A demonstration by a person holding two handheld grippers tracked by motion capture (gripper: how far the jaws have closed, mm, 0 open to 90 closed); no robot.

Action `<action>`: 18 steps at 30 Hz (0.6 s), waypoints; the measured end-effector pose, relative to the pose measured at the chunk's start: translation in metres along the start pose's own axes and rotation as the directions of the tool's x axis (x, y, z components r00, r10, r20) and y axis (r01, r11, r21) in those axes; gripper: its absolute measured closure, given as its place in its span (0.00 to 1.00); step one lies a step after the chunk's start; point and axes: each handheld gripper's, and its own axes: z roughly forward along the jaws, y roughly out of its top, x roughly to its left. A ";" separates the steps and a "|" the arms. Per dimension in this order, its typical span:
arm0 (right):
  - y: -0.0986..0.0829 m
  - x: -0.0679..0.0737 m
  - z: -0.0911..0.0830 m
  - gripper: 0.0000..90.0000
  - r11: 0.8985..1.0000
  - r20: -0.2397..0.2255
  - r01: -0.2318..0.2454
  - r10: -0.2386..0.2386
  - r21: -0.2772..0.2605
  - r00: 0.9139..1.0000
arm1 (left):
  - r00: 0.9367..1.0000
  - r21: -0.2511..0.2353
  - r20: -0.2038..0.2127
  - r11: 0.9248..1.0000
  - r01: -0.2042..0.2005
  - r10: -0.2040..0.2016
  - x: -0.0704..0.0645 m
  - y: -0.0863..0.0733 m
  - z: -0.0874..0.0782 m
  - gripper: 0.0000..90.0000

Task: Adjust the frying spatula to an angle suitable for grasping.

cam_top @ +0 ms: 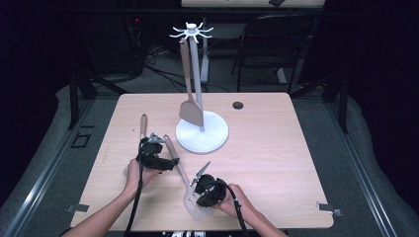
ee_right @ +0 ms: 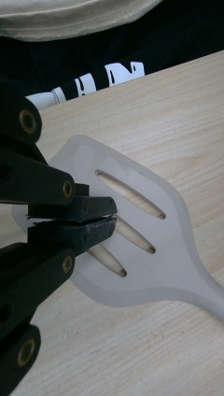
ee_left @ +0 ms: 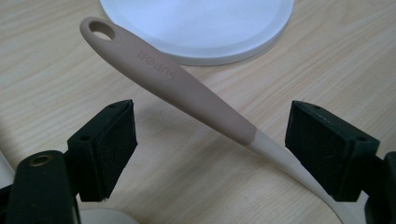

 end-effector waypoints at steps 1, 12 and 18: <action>-0.001 0.000 0.001 0.99 1.000 -0.010 -0.014 0.014 -0.015 1.000 | 1.000 0.007 0.003 1.000 0.009 -0.009 0.000 0.000 0.002 0.19; -0.001 -0.003 0.000 1.00 1.000 -0.008 0.003 -0.003 -0.003 1.000 | 0.998 0.046 0.011 0.997 0.055 -0.055 -0.003 0.003 0.020 0.28; -0.001 -0.003 0.000 1.00 1.000 -0.012 0.001 -0.001 -0.003 1.000 | 0.996 0.081 -0.007 0.993 0.089 -0.089 -0.003 0.004 0.032 0.36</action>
